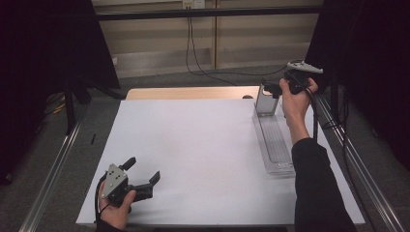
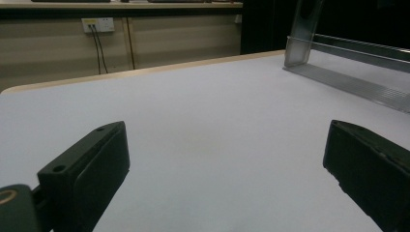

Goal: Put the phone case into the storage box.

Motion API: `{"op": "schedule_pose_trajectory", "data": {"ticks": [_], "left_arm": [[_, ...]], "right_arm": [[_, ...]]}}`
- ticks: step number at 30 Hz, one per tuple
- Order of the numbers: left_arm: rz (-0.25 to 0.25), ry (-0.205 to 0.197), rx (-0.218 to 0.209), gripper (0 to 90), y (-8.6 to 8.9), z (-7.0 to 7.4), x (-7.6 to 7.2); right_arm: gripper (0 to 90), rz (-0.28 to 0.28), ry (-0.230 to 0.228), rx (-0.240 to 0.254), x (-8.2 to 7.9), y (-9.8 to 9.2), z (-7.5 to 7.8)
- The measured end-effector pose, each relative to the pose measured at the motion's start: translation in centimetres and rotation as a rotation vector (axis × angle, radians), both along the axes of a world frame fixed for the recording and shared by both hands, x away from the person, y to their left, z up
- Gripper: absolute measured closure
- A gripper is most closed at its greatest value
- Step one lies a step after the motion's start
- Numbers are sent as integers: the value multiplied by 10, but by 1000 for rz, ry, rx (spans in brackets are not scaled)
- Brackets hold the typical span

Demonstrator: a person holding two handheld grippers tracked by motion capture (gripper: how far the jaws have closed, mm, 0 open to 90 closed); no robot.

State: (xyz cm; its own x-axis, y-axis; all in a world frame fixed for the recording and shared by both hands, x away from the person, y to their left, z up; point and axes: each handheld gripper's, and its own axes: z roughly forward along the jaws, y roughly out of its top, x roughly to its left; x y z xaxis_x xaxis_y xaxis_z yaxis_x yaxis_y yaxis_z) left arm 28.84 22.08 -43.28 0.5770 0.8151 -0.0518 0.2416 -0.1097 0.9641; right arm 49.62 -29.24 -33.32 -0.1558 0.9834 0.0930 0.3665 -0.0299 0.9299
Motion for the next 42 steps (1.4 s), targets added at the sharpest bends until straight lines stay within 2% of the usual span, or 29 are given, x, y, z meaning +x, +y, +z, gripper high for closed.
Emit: {"op": "schedule_pose_trajectory", "data": {"ticks": [6, 15, 19, 26, 42], "left_arm": [[21, -8, -1, 26, 1, 0, 0], [9, -1, 2, 26, 2, -1, -1], [4, -10, 6, 26, 1, 0, -2], [12, -13, 2, 26, 3, 1, -2], [17, -21, -9, 26, 4, 3, -4]], "right_arm": [[7, 23, -13, -5, -5, -2, 3], [7, 40, -23, -19, -14, -6, 2], [7, 43, -40, -9, -20, -7, -1], [7, 53, -41, -6, -28, -9, -9], [5, 91, -70, 24, -55, -17, -9]]}}
